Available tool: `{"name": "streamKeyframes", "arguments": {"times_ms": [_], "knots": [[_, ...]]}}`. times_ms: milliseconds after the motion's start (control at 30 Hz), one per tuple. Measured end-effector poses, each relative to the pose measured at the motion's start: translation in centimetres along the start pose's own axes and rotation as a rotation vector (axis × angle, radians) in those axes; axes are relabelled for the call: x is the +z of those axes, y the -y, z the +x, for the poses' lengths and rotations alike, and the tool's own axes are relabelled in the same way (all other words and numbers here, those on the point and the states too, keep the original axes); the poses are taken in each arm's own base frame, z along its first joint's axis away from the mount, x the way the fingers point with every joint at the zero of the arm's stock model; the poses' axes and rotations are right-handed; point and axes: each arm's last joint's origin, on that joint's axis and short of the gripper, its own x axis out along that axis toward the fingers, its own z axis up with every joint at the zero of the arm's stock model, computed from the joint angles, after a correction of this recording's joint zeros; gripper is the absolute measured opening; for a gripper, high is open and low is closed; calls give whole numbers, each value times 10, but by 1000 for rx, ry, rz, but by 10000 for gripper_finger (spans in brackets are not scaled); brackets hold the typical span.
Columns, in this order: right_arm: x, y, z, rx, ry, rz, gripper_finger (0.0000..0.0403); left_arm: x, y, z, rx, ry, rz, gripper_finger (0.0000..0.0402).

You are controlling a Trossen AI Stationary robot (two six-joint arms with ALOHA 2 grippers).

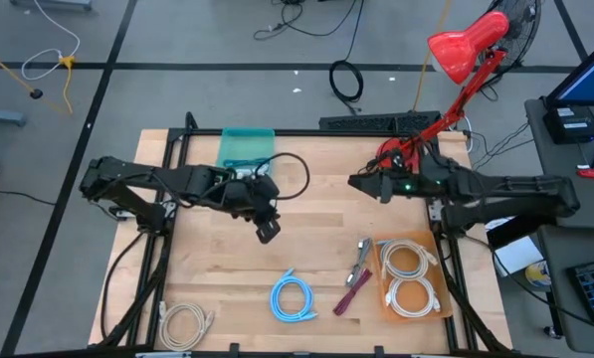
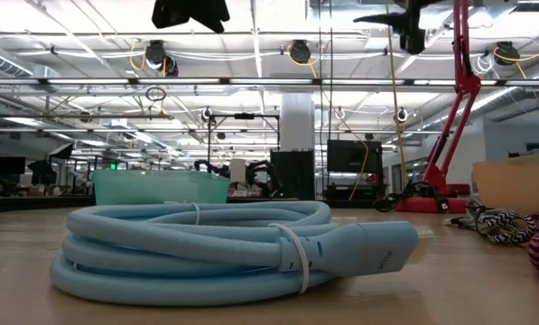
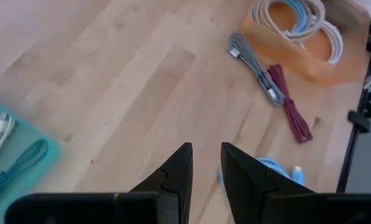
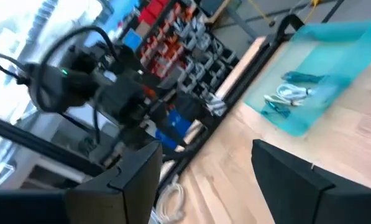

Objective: Pick & Place USB Port
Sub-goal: Put the white USB cable into the blue bin

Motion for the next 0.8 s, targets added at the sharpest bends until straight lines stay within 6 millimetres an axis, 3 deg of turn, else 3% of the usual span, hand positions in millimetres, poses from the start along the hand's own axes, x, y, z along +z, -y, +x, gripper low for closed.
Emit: {"name": "streamKeyframes", "arguments": {"times_ms": [167,467,800], "knots": [[4,18,13,-27,-106,-48,238,-1,1,8,24,-7,-56,88],[-5,43,36,-98,-287,-41,238,-14,13,58,42,-189,-28,88],[-18,56,32,-197,-459,-34,238,-47,31,106,92,-376,50,88]]}}
